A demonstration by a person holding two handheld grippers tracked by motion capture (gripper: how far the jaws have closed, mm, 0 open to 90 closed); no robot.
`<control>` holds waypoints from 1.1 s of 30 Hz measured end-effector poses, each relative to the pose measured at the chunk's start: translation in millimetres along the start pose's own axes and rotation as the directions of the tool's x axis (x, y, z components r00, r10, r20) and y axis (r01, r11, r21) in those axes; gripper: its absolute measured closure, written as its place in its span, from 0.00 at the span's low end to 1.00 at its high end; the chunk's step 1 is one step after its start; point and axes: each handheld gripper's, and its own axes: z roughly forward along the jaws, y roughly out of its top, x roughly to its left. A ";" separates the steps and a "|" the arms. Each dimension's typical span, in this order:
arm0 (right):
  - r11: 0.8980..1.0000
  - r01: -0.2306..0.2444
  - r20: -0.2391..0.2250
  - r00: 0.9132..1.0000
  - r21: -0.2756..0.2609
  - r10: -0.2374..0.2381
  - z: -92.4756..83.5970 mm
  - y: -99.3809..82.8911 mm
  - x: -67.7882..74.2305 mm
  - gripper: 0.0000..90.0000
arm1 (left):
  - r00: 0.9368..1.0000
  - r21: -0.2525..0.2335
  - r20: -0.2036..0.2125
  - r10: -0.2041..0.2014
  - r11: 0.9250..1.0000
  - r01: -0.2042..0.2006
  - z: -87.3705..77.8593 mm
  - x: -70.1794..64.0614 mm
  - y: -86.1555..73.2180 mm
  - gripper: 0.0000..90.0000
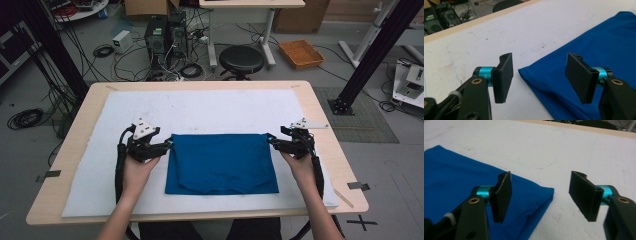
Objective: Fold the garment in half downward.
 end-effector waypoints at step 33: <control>0.996 -0.029 0.014 0.999 -0.086 0.031 -33.1 -2.2 -13.6 0.28 | 0.999 -0.039 0.004 0.036 0.999 -0.035 -12.5 -0.5 1.3 0.42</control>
